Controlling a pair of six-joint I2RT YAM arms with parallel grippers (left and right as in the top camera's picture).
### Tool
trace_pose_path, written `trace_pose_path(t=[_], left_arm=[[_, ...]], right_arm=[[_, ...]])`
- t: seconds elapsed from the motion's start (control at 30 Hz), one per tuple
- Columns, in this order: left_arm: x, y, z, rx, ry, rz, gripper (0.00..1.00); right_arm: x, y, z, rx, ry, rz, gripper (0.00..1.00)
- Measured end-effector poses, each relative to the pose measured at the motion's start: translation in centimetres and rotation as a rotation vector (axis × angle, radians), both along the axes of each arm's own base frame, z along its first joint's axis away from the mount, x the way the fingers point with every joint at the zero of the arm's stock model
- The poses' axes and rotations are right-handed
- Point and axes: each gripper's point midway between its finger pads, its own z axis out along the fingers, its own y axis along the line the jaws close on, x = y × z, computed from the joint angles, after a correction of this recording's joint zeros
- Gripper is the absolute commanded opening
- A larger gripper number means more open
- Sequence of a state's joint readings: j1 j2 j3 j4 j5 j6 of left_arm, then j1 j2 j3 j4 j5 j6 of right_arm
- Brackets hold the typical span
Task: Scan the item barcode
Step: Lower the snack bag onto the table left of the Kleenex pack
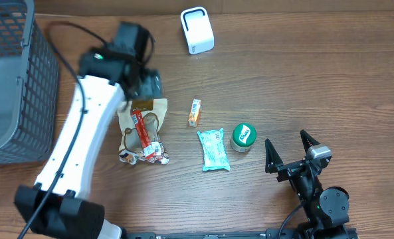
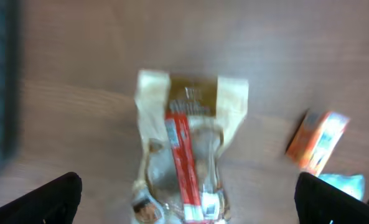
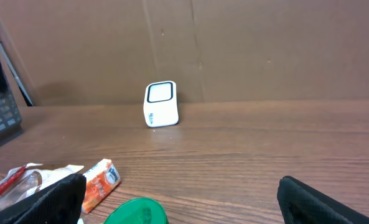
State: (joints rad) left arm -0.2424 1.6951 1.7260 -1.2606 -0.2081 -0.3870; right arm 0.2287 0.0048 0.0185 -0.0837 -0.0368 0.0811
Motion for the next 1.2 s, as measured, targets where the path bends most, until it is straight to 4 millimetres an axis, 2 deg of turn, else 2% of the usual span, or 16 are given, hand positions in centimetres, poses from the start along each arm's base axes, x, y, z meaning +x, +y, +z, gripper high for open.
trace_pose_path(t=[0.1, 0.2, 0.3, 0.37, 0.47, 1.2], left_arm=[[1.6, 1.6, 4.3, 0.009, -0.117, 0.042, 1.00], [2.5, 3.9, 7.7, 0.025, -0.212, 0.097, 1.00], [2.6, 6.1, 9.1, 0.039, -0.250, 0.150, 1.00], [2.4, 7.4, 9.2, 0.050, -0.251, 0.181, 1.00], [2.3, 8.1, 9.2, 0.058, -0.248, 0.200, 1.00], [2.3, 8.2, 9.2, 0.059, -0.247, 0.198, 1.00]], right_arm=[[0.0, 0.0, 0.0, 0.000, 0.000, 0.000, 1.00], [0.0, 0.0, 0.0, 0.000, 0.000, 0.000, 1.00], [0.0, 0.0, 0.0, 0.000, 0.000, 0.000, 1.00], [0.0, 0.0, 0.0, 0.000, 0.000, 0.000, 1.00], [0.0, 0.0, 0.0, 0.000, 0.000, 0.001, 1.00], [0.0, 0.0, 0.0, 0.000, 0.000, 0.000, 1.00]])
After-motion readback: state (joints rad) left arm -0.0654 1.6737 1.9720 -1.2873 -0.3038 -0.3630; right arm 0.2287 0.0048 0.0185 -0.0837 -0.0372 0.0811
